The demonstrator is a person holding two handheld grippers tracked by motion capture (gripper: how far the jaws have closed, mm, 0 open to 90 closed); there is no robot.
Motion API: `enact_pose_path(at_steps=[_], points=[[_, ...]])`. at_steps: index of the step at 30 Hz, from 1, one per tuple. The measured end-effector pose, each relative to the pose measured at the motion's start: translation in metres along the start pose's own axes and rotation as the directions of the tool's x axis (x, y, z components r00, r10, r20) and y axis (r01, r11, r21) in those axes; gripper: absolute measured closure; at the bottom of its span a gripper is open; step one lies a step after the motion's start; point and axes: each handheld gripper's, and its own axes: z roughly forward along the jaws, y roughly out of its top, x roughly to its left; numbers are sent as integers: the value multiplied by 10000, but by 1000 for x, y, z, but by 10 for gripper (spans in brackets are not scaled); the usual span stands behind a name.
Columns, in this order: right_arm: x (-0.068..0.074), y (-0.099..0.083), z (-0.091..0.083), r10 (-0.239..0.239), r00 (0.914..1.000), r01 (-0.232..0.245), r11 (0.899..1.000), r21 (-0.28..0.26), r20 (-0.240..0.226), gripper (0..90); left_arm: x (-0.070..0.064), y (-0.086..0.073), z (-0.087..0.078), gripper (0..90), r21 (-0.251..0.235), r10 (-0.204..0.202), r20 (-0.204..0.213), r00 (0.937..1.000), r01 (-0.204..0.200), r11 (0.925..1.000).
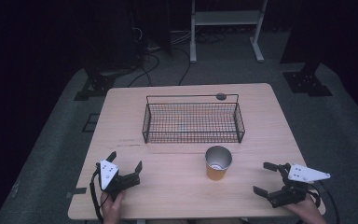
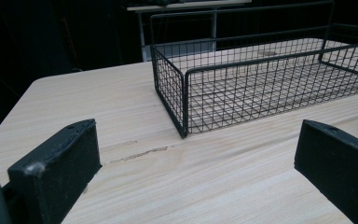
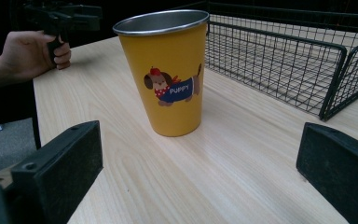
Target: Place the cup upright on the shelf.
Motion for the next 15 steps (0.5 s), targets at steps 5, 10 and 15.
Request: enact_pose_path(at_steps=[5,10,15], points=[[4,-1,4,-126,9999,125,9998,148,69,0,0,0,0,0,-16,17,28,10000,-17,10000],[11,4,12,-314,9995,315,9993,182,-69,0,0,-1,-1,0,-121,-11,57,10000,12,9999],[19,12,26,-626,9977,636,9971,422,-246,0,2,0,-1,0,-95,-96,89,9999,97,9999]])
